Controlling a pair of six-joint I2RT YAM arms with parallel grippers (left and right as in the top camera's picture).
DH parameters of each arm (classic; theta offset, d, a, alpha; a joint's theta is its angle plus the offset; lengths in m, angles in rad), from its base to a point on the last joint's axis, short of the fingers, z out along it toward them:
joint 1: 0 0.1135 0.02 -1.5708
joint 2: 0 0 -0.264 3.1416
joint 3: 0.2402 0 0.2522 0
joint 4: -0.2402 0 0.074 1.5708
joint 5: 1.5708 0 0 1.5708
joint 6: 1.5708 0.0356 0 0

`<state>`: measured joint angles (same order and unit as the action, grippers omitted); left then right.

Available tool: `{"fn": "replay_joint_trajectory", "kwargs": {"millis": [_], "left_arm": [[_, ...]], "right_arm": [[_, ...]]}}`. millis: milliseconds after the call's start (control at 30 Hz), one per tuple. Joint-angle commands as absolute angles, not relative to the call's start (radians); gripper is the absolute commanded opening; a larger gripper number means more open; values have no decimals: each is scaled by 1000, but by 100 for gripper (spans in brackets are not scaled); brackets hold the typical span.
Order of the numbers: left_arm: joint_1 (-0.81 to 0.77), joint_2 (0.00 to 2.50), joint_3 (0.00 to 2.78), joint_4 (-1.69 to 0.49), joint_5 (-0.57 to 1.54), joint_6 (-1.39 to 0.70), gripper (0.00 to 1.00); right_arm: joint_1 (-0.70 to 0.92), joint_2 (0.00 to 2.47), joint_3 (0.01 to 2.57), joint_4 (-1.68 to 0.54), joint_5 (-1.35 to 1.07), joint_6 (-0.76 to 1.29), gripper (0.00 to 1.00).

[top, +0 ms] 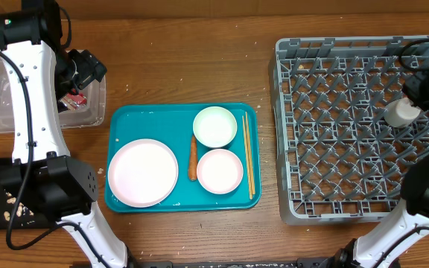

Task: Sort waste into correct bins and load items into the dishwasher
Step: 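Lower the cup upside down into the rack and release it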

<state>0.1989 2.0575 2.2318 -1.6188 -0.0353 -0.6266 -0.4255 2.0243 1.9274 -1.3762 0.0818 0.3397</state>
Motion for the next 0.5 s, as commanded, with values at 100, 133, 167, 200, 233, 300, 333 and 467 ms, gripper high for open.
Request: {"fn": "replay_joint_trajectory", "kwargs": {"millis": [100,133,167,200,233,300,333,467], "left_arm": [[202,2048,2254,-1617,-48,-636,100],[202,2048,2254,-1617,-48,-636,100],[202,2048,2254,-1617,-48,-636,100],[202,2048,2254,-1617,-48,-636,100],[202,2048,2254,-1617,-48,-636,100],[202,2048,2254,-1617,-48,-636,100],[202,2048,2254,-1617,-48,-636,100],[202,2048,2254,-1617,-48,-636,100]], "right_arm": [[-428,2051,1921,-1324,76,343,4],[-428,2055,1921,-1324,76,343,4],[-428,2059,1921,-1323,77,343,4],[-428,2066,1921,-1320,76,343,4],[-428,2072,1921,-1318,77,343,4],[-428,2083,1921,-1309,77,342,4],[-428,2088,1921,-1303,77,340,4],[-428,2090,1921,-1285,77,339,4]]}}
